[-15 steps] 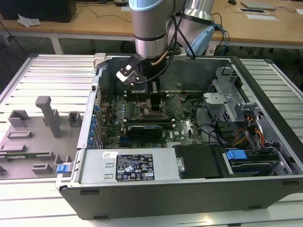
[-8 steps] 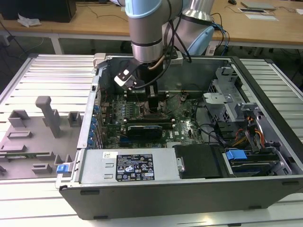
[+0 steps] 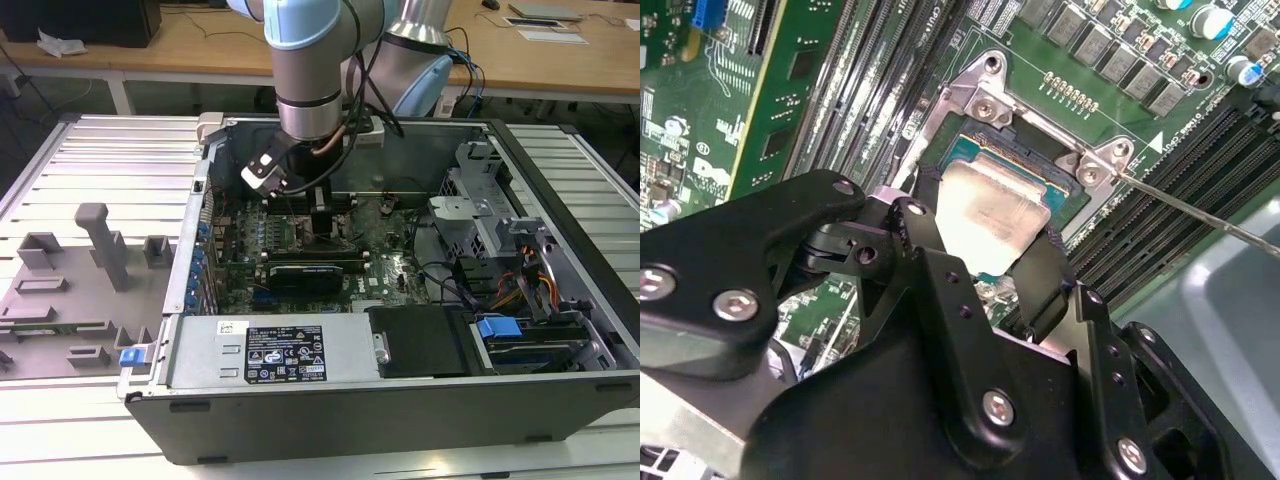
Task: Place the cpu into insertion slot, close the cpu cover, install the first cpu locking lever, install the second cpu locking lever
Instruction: 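Place the cpu into insertion slot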
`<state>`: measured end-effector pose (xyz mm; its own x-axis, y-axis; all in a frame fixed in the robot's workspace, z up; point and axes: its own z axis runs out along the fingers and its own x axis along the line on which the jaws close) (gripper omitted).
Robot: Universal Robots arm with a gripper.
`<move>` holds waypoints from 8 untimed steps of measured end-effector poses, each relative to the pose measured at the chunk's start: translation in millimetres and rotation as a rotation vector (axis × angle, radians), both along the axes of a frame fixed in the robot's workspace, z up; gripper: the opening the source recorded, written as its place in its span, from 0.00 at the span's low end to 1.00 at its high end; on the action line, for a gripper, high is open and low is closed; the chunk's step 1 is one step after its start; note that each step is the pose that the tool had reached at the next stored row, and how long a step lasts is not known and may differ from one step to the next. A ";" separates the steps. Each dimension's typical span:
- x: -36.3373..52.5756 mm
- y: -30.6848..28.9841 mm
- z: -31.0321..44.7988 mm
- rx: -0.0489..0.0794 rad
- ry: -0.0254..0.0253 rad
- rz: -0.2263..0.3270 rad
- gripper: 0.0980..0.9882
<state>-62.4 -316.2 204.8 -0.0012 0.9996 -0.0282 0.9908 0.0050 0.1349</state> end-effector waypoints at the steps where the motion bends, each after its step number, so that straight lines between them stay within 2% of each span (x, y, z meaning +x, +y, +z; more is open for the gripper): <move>1: 0.0 0.0 -0.6 0.000 0.0000 -0.004 0.50; 8: -0.1 0.3 -2.0 0.000 -0.0002 -0.009 0.50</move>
